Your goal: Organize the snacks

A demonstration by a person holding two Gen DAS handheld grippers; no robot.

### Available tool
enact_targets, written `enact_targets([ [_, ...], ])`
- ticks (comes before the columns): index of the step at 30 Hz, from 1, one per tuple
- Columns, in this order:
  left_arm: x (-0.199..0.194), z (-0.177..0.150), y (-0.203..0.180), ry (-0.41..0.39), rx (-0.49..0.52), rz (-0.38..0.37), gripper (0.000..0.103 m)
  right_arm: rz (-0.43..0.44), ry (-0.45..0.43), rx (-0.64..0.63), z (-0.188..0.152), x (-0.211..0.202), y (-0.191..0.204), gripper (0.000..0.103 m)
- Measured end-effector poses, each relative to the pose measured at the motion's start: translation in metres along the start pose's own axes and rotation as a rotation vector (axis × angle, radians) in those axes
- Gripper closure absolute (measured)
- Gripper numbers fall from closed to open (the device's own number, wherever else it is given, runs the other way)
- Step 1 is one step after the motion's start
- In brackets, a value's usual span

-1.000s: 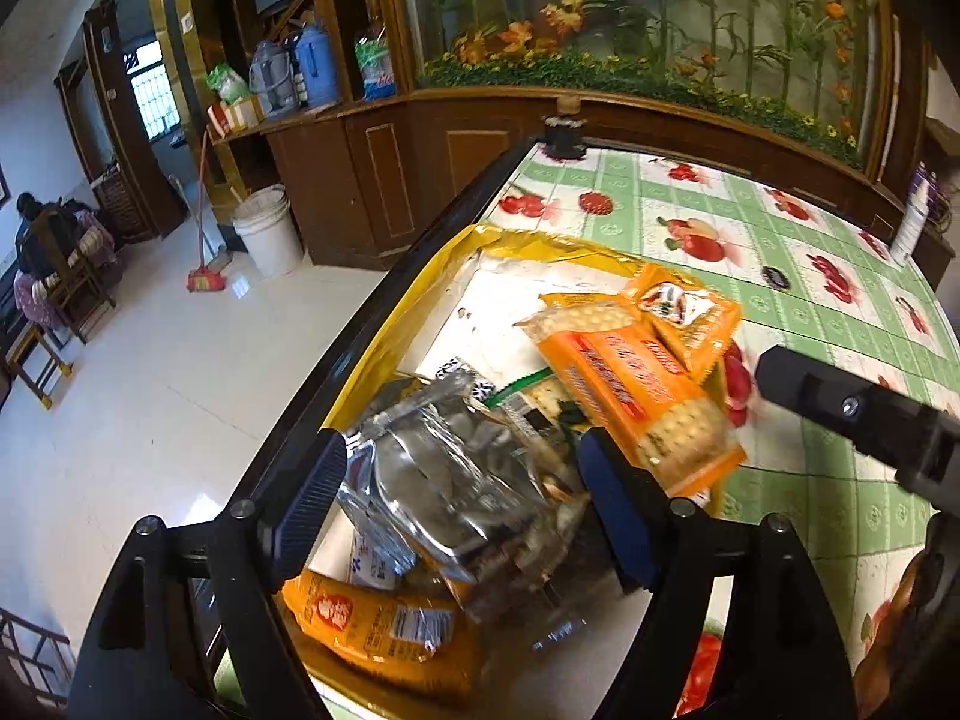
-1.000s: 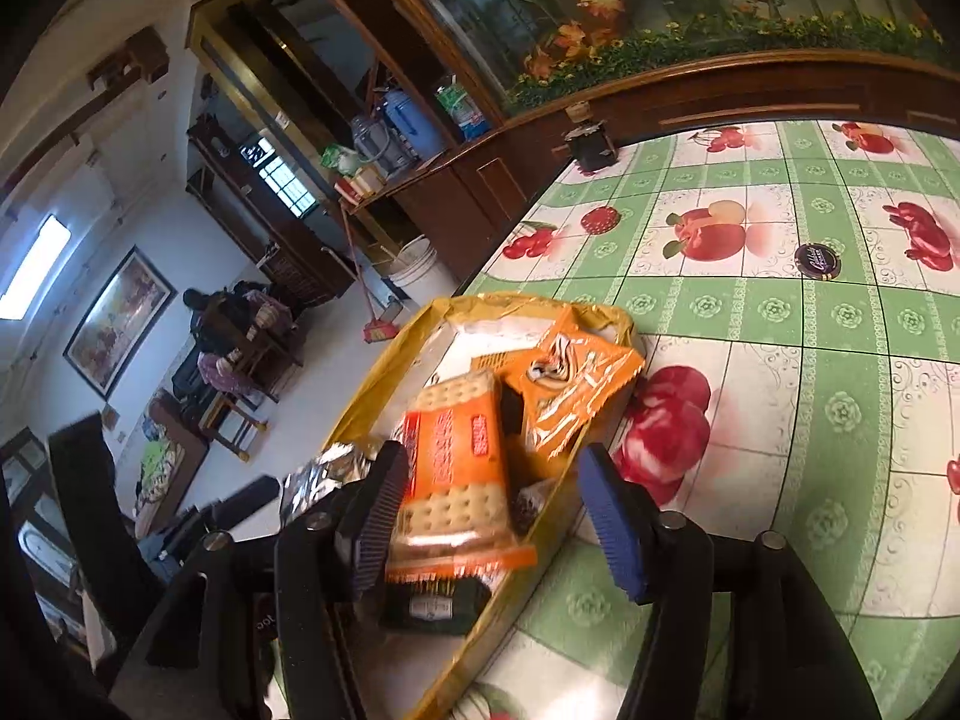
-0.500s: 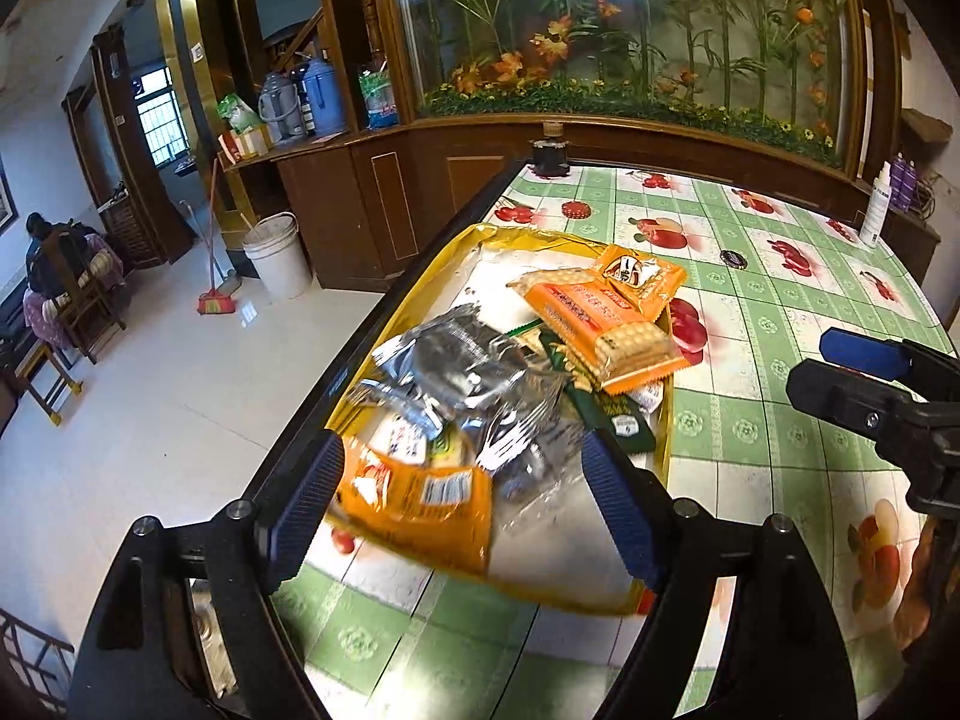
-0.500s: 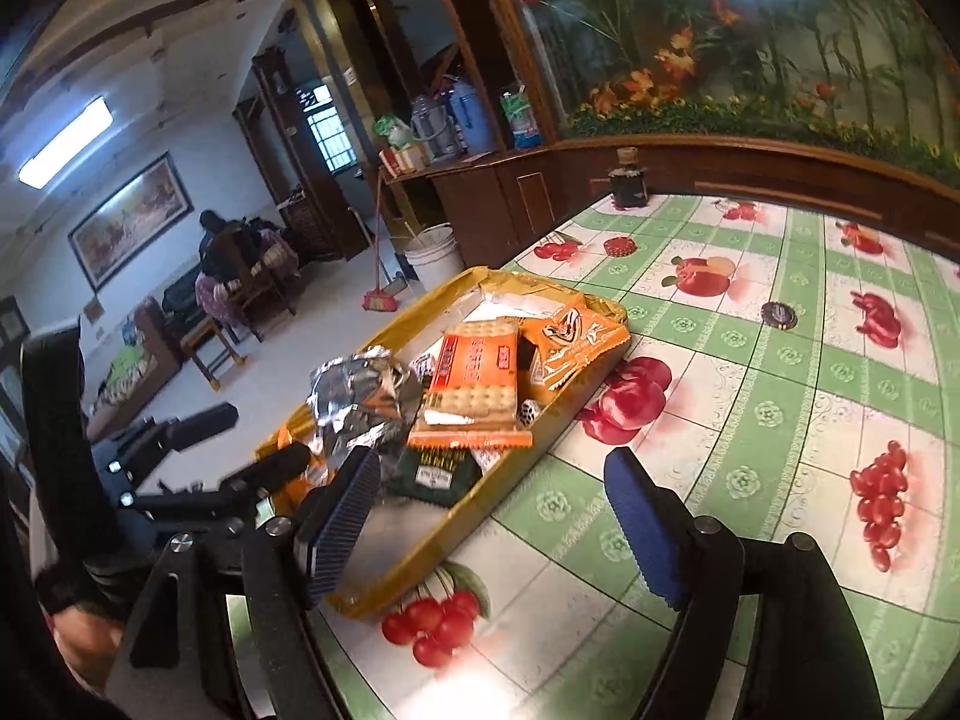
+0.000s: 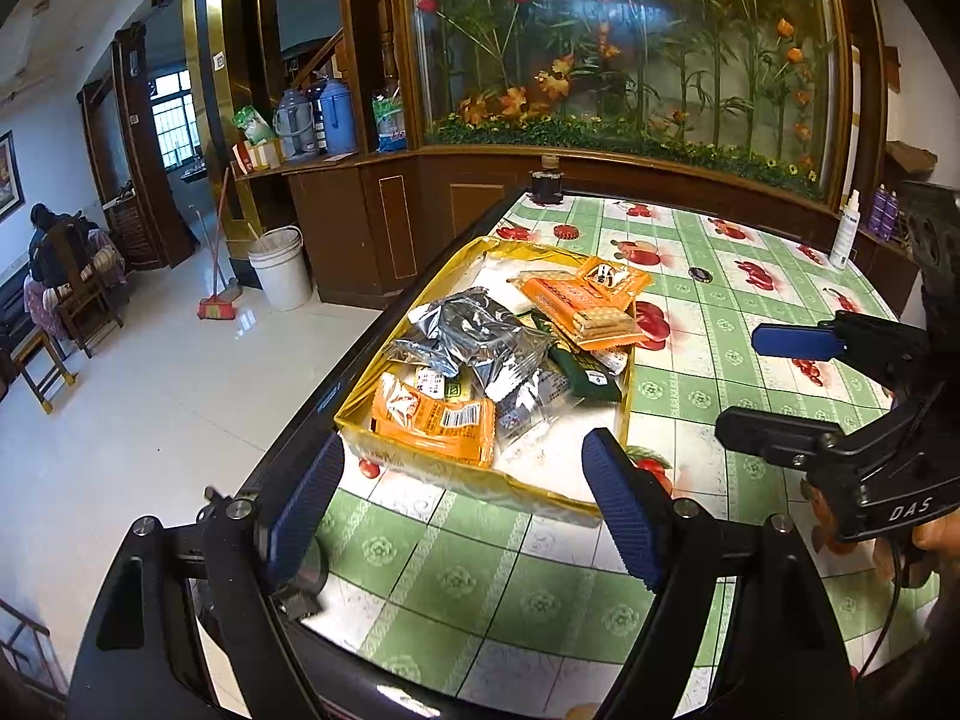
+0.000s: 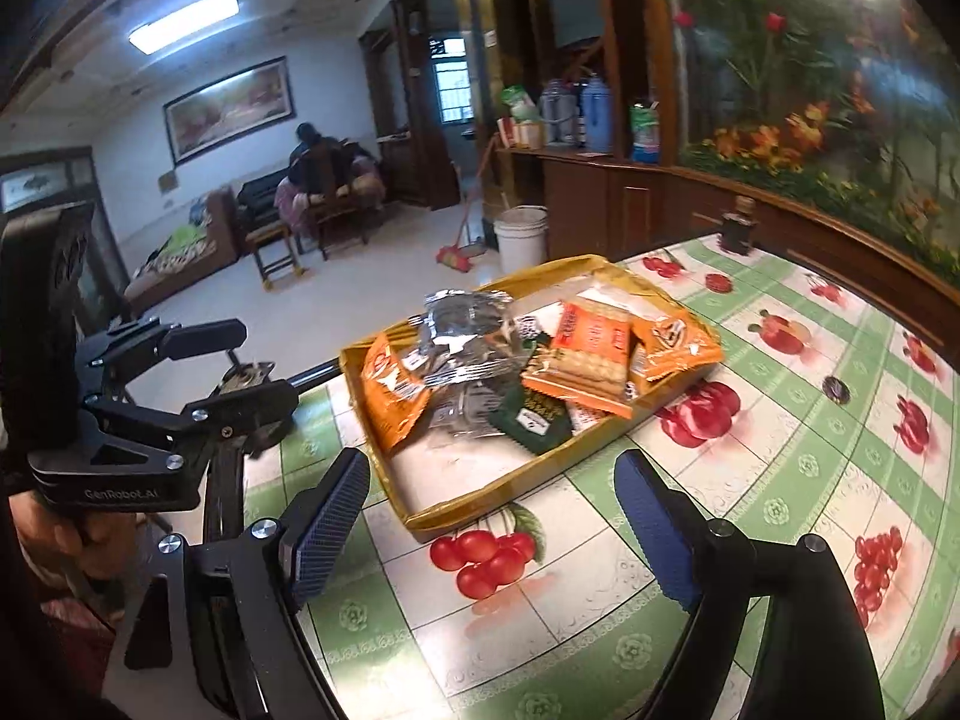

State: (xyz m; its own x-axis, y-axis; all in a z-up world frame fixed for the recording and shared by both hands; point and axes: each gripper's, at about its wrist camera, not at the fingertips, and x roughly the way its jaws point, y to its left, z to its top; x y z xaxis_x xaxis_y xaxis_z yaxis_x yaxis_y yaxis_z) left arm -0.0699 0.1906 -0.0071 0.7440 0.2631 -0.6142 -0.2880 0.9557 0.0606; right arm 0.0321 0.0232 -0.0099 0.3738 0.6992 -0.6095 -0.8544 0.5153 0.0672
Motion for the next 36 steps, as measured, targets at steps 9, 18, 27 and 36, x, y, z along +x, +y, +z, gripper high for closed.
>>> enact_targets([
  [9, 0.003, -0.016, -0.005, 0.078, -0.011, -0.037, 0.021, 0.009, 0.045, -0.099, -0.007, 0.009, 0.011, 0.017],
  [18, 0.001, -0.023, -0.016, 0.114, 0.011, -0.061, 0.021, 0.005, 0.071, -0.157, -0.006, 0.019, 0.013, 0.017],
  [27, 0.004, -0.027, -0.029, 0.158, 0.050, -0.090, 0.021, 0.000, 0.099, -0.172, -0.010, 0.026, 0.011, 0.017],
  [36, 0.005, -0.028, -0.031, 0.178, 0.074, -0.060, 0.021, -0.003, 0.121, -0.192, -0.010, 0.033, 0.012, 0.017],
])
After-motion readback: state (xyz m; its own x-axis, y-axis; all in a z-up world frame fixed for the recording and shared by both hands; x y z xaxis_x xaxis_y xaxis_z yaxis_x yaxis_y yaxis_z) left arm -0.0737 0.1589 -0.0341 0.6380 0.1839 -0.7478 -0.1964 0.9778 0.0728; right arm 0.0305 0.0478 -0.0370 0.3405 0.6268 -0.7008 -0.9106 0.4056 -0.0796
